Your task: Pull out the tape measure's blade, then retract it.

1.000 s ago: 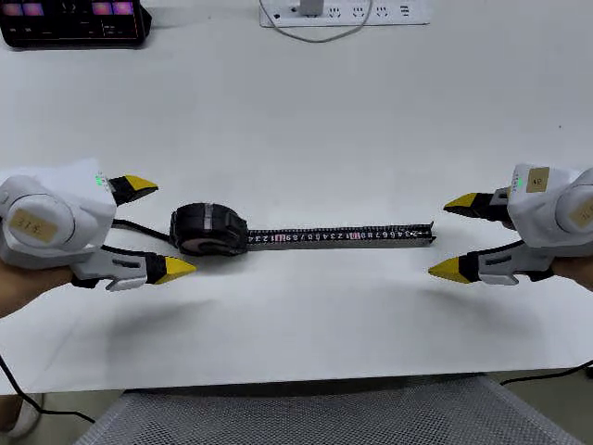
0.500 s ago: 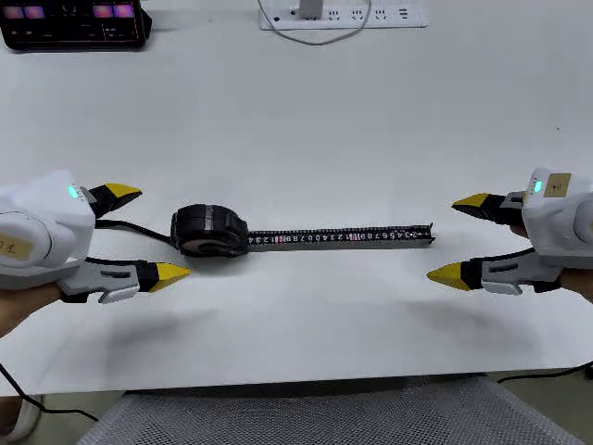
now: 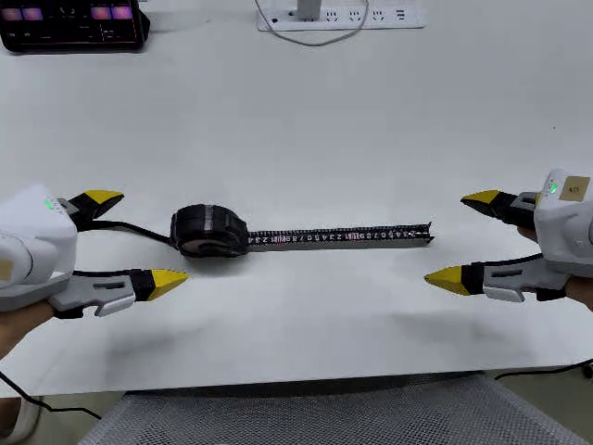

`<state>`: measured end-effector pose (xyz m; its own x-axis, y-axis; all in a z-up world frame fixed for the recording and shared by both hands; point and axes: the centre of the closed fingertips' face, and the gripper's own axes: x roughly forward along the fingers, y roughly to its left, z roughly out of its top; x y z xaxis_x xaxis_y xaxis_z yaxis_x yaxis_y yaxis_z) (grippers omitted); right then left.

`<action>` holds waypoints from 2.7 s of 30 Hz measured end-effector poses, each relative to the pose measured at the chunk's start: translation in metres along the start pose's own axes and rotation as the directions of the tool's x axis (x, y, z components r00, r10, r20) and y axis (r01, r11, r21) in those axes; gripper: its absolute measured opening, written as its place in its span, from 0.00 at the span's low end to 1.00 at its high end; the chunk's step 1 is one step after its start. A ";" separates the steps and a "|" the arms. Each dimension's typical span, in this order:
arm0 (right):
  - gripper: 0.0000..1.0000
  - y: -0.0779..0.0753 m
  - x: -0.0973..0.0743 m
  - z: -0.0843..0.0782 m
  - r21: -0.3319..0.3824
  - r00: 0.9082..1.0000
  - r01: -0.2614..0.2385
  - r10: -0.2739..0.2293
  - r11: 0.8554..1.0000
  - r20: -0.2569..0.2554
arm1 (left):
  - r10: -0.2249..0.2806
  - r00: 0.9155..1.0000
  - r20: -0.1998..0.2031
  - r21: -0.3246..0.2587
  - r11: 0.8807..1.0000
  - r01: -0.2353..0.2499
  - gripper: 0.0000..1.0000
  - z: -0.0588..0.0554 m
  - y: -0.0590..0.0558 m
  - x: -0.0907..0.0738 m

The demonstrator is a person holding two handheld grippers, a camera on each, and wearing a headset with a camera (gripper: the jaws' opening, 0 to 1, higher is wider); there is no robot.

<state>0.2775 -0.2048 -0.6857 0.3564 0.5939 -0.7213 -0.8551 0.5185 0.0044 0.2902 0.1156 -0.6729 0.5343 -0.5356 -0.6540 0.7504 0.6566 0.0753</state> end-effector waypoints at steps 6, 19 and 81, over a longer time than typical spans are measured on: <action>0.73 0.002 -0.003 -0.001 0.007 1.000 0.016 -0.016 1.000 0.002 | 0.008 1.000 0.011 -0.036 0.999 -0.008 0.78 -0.003 -0.005 -0.005; 0.84 0.010 -0.009 -0.005 0.043 0.998 0.053 -0.054 0.998 0.025 | 0.045 0.998 0.049 -0.117 0.992 -0.039 0.85 -0.013 -0.013 -0.017; 0.92 0.039 -0.011 -0.039 0.167 0.994 0.058 -0.072 0.984 0.077 | 0.075 0.995 0.066 -0.265 0.963 -0.055 0.88 -0.038 -0.040 -0.039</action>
<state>0.2252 -0.2149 -0.7046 0.4449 0.6009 -0.6641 -0.7582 0.6474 0.0778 0.2245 0.1304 -0.6784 0.6134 -0.5187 -0.5955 0.5900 0.8023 -0.0912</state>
